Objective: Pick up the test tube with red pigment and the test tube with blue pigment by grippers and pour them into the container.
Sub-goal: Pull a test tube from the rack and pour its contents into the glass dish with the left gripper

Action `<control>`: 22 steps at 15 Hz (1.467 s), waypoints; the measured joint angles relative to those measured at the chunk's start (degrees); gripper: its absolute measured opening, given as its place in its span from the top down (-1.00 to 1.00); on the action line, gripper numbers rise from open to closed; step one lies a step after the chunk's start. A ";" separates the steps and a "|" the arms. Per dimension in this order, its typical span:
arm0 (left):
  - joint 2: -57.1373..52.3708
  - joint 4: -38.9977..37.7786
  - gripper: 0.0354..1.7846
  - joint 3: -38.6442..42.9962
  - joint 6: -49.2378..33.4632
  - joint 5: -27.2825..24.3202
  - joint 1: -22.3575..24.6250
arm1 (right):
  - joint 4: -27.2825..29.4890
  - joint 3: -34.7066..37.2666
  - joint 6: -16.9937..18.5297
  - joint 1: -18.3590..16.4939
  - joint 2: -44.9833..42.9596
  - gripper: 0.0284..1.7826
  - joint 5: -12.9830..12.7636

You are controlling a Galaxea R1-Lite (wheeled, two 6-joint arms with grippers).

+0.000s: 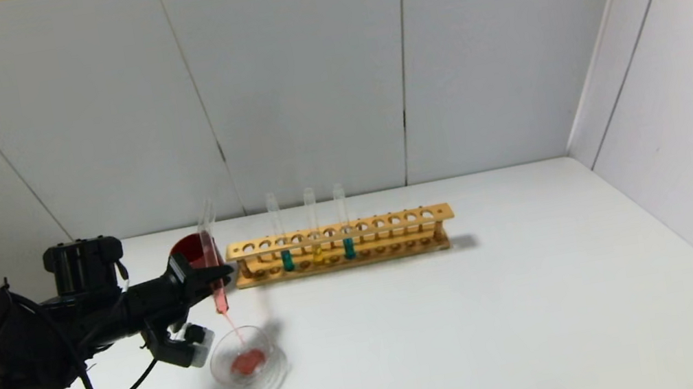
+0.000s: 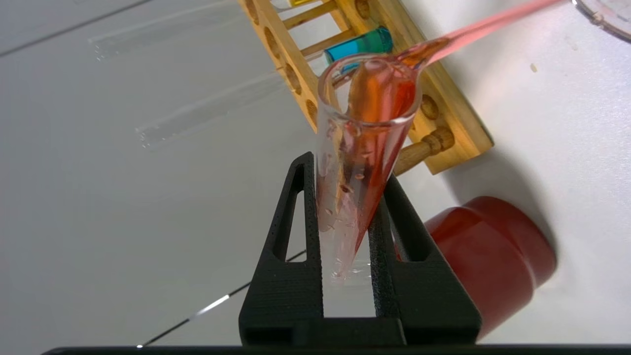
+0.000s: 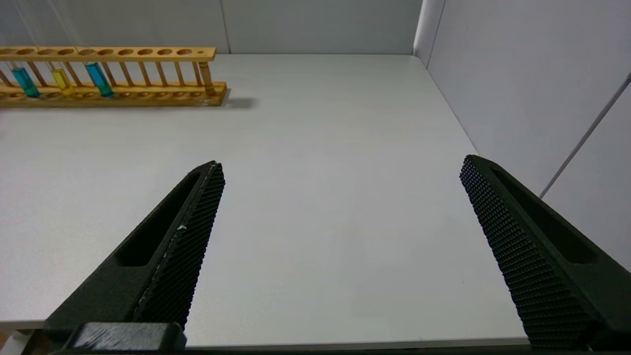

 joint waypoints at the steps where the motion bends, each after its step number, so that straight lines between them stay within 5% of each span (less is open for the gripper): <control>1: -0.15 0.00 0.68 -0.07 0.41 -0.37 0.00 | 0.00 0.00 -0.02 -0.02 0.00 -0.96 0.00; 22: -1.02 -0.11 0.68 -1.18 4.90 -1.94 0.33 | 0.00 0.00 0.00 0.00 0.00 -0.96 -0.02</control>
